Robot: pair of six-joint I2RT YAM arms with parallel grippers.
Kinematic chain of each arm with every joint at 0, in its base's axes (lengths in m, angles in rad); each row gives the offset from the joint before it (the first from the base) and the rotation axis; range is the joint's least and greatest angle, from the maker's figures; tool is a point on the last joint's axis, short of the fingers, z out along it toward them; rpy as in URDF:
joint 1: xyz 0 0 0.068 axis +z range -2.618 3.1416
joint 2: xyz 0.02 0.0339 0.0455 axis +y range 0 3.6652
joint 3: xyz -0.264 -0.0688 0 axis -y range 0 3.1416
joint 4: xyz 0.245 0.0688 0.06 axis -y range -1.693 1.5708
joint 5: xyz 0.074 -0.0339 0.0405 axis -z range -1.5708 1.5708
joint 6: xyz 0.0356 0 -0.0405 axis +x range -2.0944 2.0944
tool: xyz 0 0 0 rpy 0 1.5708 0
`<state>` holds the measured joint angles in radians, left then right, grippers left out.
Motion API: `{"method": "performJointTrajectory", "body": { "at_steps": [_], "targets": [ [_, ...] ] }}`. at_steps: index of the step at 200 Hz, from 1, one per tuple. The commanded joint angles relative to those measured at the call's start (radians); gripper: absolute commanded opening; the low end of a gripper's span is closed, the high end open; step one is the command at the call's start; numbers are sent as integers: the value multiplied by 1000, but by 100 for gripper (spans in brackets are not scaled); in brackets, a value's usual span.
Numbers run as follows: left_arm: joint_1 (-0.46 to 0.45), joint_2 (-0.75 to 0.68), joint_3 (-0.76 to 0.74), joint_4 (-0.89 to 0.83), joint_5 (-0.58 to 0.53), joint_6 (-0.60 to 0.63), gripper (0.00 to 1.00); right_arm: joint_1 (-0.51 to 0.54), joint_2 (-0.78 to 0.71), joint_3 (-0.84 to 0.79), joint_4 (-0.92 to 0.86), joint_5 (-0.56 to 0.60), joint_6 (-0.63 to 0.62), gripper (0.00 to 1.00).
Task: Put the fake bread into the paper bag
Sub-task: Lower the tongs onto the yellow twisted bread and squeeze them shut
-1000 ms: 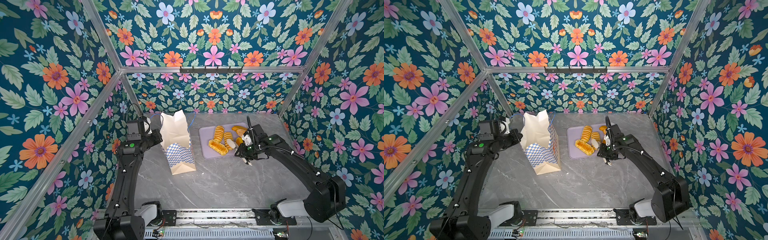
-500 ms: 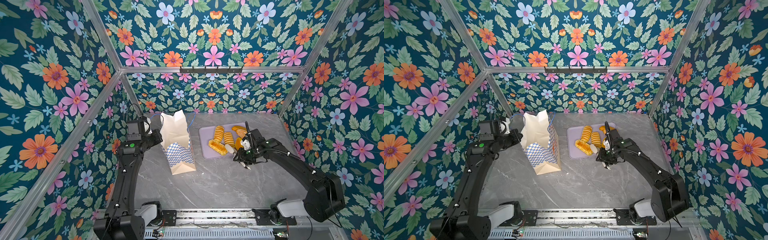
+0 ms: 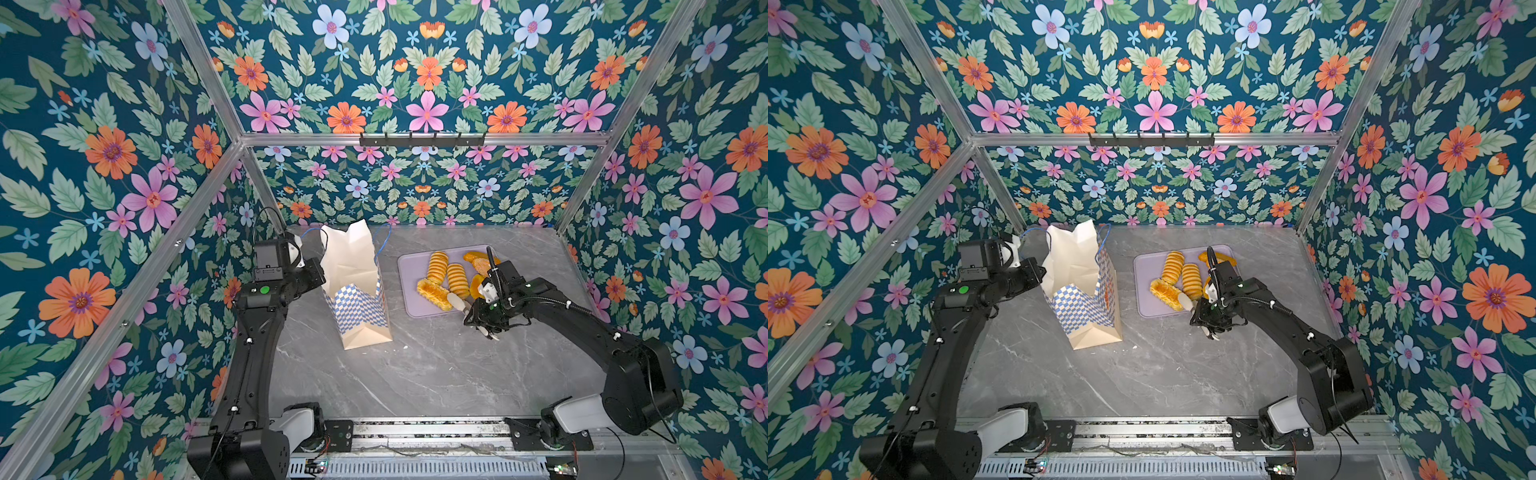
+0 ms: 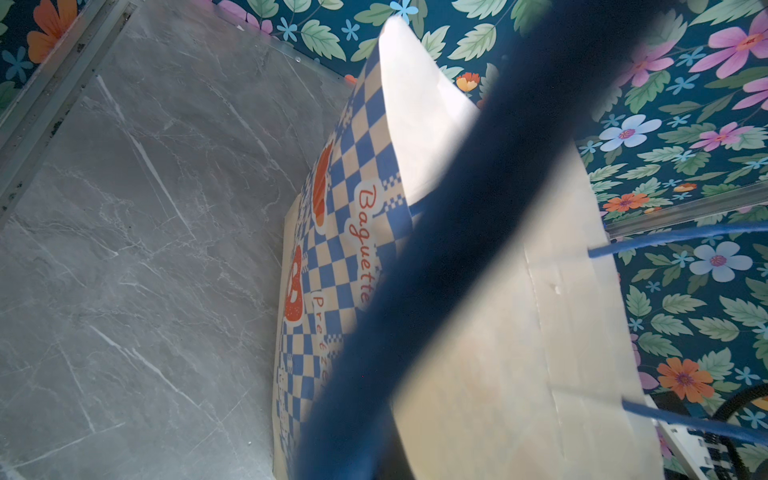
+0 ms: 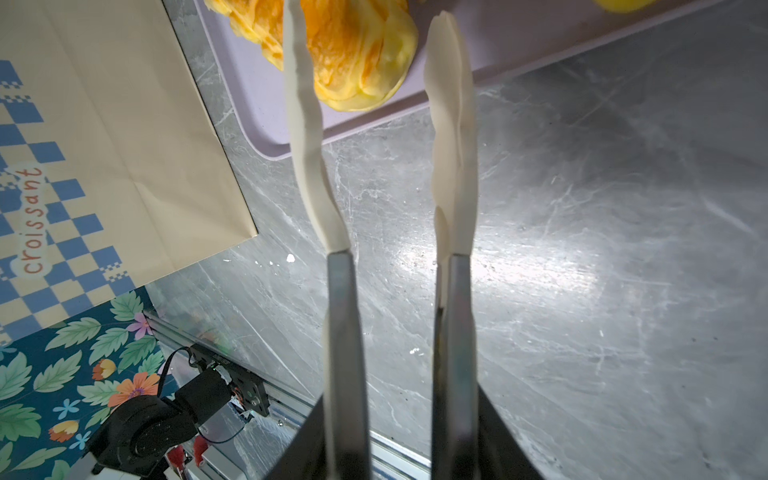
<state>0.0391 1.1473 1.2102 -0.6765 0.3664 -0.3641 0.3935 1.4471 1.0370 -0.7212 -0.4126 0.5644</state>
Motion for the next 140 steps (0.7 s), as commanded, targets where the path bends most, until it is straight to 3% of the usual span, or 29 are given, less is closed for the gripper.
{"method": "performJointTrajectory", "body": {
  "at_steps": [1,140],
  "targets": [
    [1,1,0,11,1,0,1,2,10,7,27,-15,7,43],
    [2,-6,-1,2,-4,0,1,2,84,28,78,-45,8,44]
  ]
}}
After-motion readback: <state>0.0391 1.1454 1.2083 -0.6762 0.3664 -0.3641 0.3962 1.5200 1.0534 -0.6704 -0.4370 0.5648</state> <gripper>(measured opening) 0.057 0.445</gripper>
